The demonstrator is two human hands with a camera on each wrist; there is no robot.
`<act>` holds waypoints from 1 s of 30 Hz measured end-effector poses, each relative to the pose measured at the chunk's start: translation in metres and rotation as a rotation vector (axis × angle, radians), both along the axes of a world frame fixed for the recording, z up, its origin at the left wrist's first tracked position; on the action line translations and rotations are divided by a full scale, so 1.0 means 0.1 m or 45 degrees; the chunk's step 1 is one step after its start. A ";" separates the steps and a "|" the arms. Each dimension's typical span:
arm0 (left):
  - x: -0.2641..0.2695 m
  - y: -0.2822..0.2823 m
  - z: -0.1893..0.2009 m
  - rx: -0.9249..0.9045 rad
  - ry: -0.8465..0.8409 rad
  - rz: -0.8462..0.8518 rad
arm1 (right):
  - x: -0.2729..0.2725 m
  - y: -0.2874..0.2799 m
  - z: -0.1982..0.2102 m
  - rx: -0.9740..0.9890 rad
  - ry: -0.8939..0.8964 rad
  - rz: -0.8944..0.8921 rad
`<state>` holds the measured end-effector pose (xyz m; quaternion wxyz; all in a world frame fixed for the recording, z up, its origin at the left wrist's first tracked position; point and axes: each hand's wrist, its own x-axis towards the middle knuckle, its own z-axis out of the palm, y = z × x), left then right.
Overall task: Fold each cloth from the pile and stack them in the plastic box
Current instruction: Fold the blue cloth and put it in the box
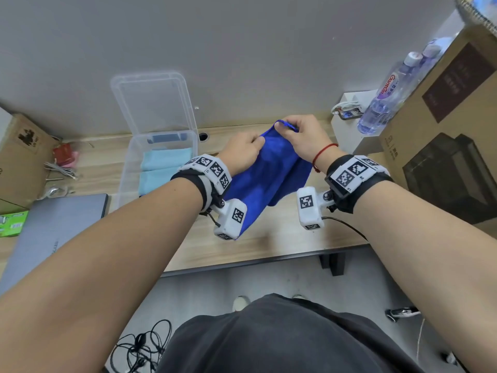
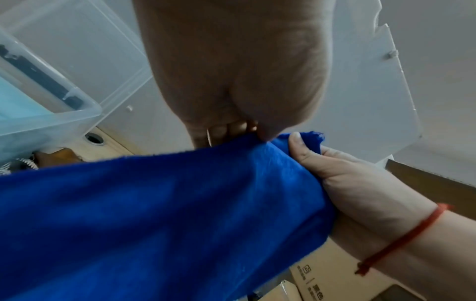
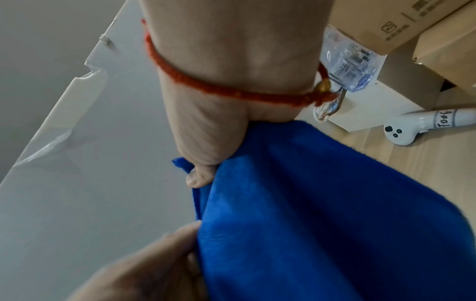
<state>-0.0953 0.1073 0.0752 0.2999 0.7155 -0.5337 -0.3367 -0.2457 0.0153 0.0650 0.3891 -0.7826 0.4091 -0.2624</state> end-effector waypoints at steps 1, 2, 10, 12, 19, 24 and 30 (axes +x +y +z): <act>-0.01 -0.02 0.01 0.015 0.066 0.040 | 0.01 0.00 0.00 -0.012 0.003 -0.032; -0.03 -0.04 0.04 0.022 0.133 0.054 | 0.03 0.00 0.00 -0.019 0.002 -0.057; 0.25 -0.03 -0.02 0.062 -0.130 -0.306 | -0.03 -0.13 0.08 -0.107 0.051 -0.180; 0.37 -0.02 -0.10 0.159 -0.298 -0.365 | -0.04 -0.17 0.05 -0.102 0.068 -0.211; 0.71 0.07 -0.36 0.488 -0.809 -0.450 | -0.10 -0.26 -0.03 -0.053 0.024 -0.263; 0.95 0.06 -0.43 0.456 -0.632 -0.387 | -0.22 -0.40 -0.30 0.024 0.144 -0.391; 1.15 -0.03 -0.42 0.070 -0.224 0.147 | -0.37 -0.57 -0.50 0.062 0.245 -0.546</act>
